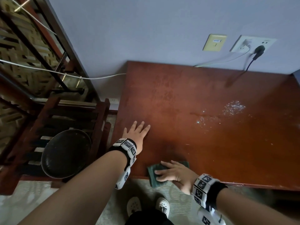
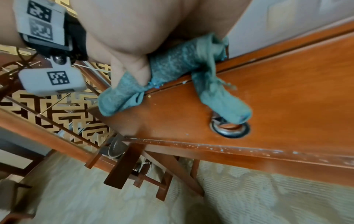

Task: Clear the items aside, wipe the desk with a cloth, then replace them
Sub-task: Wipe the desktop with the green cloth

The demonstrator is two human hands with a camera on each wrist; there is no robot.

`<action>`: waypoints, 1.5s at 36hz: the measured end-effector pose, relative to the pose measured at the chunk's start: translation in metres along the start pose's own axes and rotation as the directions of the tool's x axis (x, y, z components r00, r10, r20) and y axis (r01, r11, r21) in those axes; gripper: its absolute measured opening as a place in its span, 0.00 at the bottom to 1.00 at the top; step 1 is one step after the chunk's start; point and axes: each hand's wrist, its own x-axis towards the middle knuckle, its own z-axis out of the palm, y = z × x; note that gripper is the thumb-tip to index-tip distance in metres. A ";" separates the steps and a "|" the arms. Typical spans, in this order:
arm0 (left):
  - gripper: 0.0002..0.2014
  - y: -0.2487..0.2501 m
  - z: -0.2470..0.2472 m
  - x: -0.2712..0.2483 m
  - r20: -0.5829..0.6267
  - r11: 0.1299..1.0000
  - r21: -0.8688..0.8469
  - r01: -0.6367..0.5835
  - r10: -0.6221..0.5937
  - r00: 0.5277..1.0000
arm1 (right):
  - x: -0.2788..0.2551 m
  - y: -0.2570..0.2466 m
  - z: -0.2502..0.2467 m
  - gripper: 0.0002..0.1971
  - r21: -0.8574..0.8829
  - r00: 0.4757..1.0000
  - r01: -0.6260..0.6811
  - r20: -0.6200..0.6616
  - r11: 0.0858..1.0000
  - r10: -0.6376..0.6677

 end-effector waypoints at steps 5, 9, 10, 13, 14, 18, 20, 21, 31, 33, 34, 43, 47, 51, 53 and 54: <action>0.50 0.017 0.000 -0.002 -0.019 0.998 -0.057 -0.024 0.023 1.000 | -0.013 0.014 -0.009 0.23 0.101 0.995 -0.042 0.093 0.994 0.033; 0.50 0.028 -0.008 -0.001 -0.035 0.995 -0.088 -0.041 0.038 0.999 | 0.001 0.009 -0.042 0.27 0.406 0.967 -0.252 0.071 0.879 0.244; 0.50 0.030 -0.010 -0.001 -0.043 0.994 -0.100 -0.040 0.036 0.998 | 0.008 0.005 -0.052 0.26 0.454 0.961 -0.261 0.035 0.852 0.275; 0.49 0.037 -0.018 0.001 -0.065 0.989 -0.144 -0.042 0.033 0.997 | 0.035 -0.003 -0.082 0.23 0.440 0.947 -0.220 -0.119 0.871 0.299; 0.48 0.039 -0.021 0.001 -0.071 0.985 -0.164 -0.048 0.037 0.997 | 0.044 -0.004 -0.090 0.23 0.379 0.943 -0.206 -0.169 0.902 0.286; 0.43 0.047 -0.030 0.002 -0.140 0.957 -0.274 -0.099 0.062 0.988 | 0.068 0.000 -0.118 0.24 0.053 0.973 -0.087 -0.209 0.995 0.096; 0.42 0.052 -0.031 0.002 -0.188 0.953 -0.270 -0.137 0.087 0.978 | 0.071 0.007 -0.126 0.24 0.011 0.965 -0.131 -0.226 0.991 0.130; 0.42 0.054 -0.029 0.002 -0.198 0.956 -0.245 -0.162 0.114 0.973 | 0.070 0.014 -0.128 0.24 0.009 0.947 -0.183 -0.268 0.983 0.178; 0.34 0.080 -0.013 0.021 0.075 0.990 -0.012 -0.140 0.141 0.987 | 0.038 0.040 -0.132 0.22 -0.131 0.909 -0.377 -0.243 0.917 0.339; 0.34 0.084 -0.018 0.026 0.103 0.992 0.003 -0.123 0.122 0.987 | 0.037 0.033 -0.122 0.23 -0.166 0.927 -0.351 -0.203 0.922 0.316; 0.34 0.085 -0.020 0.029 0.117 0.993 0.006 -0.114 0.113 0.987 | 0.037 0.030 -0.118 0.24 -0.192 0.932 -0.347 -0.177 0.918 0.315; 0.36 0.088 -0.053 0.071 0.199 0.998 0.007 -0.063 0.060 0.978 | 0.066 0.045 -0.137 0.28 -0.467 0.900 -0.411 -0.068 0.783 0.431; 0.37 0.089 -0.072 0.098 0.192 0.997 -0.025 -0.069 0.073 0.979 | 0.084 0.056 -0.163 0.30 -0.540 0.881 -0.420 -0.051 0.729 0.470; 0.39 0.091 -0.095 0.131 0.185 0.994 -0.074 -0.083 0.096 0.978 | 0.101 0.080 -0.193 0.28 -0.534 0.860 -0.466 -0.087 0.705 0.502; 0.39 0.093 -0.110 0.146 0.192 0.988 -0.108 -0.106 0.126 0.973 | 0.108 0.094 -0.209 0.27 -0.509 0.843 -0.502 -0.108 0.699 0.527; 0.39 0.095 -0.117 0.153 0.189 0.984 -0.132 -0.122 0.146 0.971 | 0.110 0.101 -0.218 0.26 -0.499 0.833 -0.520 -0.117 0.693 0.540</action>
